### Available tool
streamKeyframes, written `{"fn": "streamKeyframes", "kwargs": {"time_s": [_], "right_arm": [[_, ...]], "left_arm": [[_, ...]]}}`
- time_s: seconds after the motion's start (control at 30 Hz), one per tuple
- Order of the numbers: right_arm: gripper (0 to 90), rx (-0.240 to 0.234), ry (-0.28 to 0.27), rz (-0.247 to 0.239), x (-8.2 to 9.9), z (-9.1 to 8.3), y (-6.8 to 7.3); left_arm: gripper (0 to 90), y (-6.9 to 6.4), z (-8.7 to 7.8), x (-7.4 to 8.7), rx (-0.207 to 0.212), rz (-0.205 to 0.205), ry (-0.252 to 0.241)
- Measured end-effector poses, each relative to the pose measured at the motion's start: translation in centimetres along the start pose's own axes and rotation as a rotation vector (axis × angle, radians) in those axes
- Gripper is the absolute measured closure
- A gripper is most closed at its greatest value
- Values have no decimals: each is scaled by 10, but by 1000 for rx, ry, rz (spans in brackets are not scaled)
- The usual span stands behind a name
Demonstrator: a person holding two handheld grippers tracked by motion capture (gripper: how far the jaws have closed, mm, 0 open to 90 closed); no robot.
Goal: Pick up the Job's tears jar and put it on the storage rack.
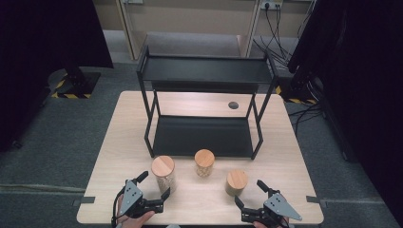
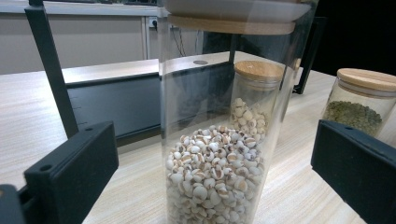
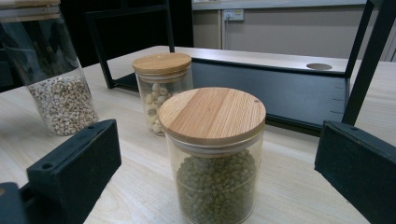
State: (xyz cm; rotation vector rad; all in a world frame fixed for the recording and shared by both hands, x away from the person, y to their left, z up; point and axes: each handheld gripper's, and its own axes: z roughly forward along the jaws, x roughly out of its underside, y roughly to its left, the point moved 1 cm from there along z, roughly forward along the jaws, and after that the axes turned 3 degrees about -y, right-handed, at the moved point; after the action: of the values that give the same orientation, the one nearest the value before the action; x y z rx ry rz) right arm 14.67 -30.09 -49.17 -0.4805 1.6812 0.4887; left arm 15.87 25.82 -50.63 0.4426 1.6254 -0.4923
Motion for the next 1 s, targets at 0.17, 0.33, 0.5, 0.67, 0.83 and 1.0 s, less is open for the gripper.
{"fn": "streamKeyframes", "kwargs": {"time_s": [0.17, 0.33, 0.5, 0.67, 0.83, 1.0], "right_arm": [[6, 1, 3, 4, 0, 0, 0], [6, 0, -1, 5, 1, 0, 0], [6, -3, 0, 9, 1, 1, 0], [6, -5, 0, 9, 1, 1, 0], [6, -4, -2, 11, 1, 1, 0], [6, -6, -4, 14, 1, 1, 0]], "left_arm": [[2, 0, 0, 0, 0, -5, 0], [2, 0, 0, 0, -1, -2, 1], [2, 0, 0, 0, -3, -6, -3], [2, 0, 0, 0, -2, -7, -4], [2, 0, 0, 1, -4, -7, -4], [2, 0, 0, 1, -1, -7, -2]]}}
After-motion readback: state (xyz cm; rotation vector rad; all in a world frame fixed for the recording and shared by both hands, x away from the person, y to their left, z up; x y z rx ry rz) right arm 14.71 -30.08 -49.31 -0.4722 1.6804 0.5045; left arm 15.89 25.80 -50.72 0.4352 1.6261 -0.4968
